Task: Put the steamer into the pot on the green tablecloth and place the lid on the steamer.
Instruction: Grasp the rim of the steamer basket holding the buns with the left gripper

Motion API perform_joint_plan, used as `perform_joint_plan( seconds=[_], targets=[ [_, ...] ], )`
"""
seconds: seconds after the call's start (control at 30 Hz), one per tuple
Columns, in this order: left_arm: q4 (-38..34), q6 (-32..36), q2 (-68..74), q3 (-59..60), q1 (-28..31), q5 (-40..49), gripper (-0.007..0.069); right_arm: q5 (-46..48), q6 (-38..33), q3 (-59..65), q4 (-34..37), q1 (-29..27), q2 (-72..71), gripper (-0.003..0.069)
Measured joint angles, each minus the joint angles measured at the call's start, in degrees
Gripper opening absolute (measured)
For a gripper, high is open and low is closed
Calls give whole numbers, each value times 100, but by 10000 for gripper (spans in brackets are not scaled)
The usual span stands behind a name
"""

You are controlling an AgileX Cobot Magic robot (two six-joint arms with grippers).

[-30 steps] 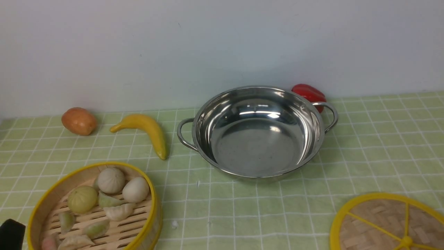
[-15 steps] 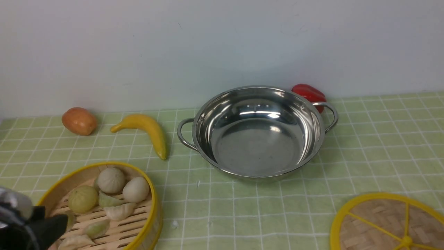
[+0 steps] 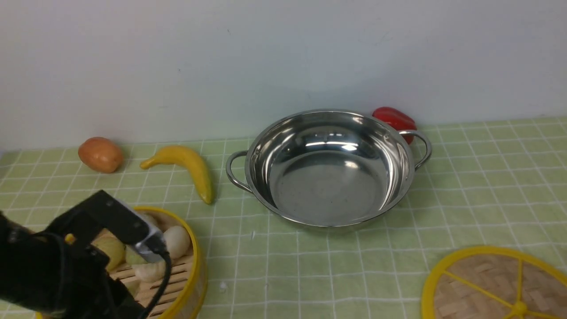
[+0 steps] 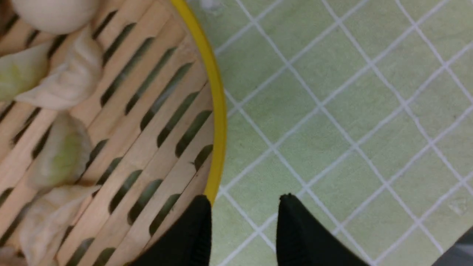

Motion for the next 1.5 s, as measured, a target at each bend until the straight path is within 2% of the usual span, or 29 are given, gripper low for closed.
perform_joint_plan(
  seconds=[0.23, 0.43, 0.97, 1.07, 1.1, 1.13, 1.2, 1.23, 1.5],
  targets=[
    [522, 5, 860, -173, -626, -488, 298, 0, 0, 0, 0, 0, 0, 240],
    [597, -41, 1199, -308, -672, -794, 377, 0, 0, 0, 17, 0, 0, 240],
    [559, 5, 2400, -384, -673, -976, 384, 0, 0, 0, 17, 0, 0, 240],
    [507, -54, 2418, -403, -673, -956, 315, 0, 0, 0, 17, 0, 0, 240],
    [468, -100, 2418, -403, -673, -914, 271, 0, 0, 0, 17, 0, 0, 240],
    [430, -148, 2436, -395, -687, -906, 175, 0, 0, 0, 17, 0, 0, 240],
    [360, -246, 2440, -403, -692, -818, 71, 0, 0, 0, 17, 0, 0, 240],
    [340, -320, 2440, -403, -692, -808, 49, 0, 0, 0, 17, 0, 0, 240],
    [564, -718, 2466, -671, -693, -457, 50, 0, 0, 0, 17, 0, 0, 240]
  ],
)
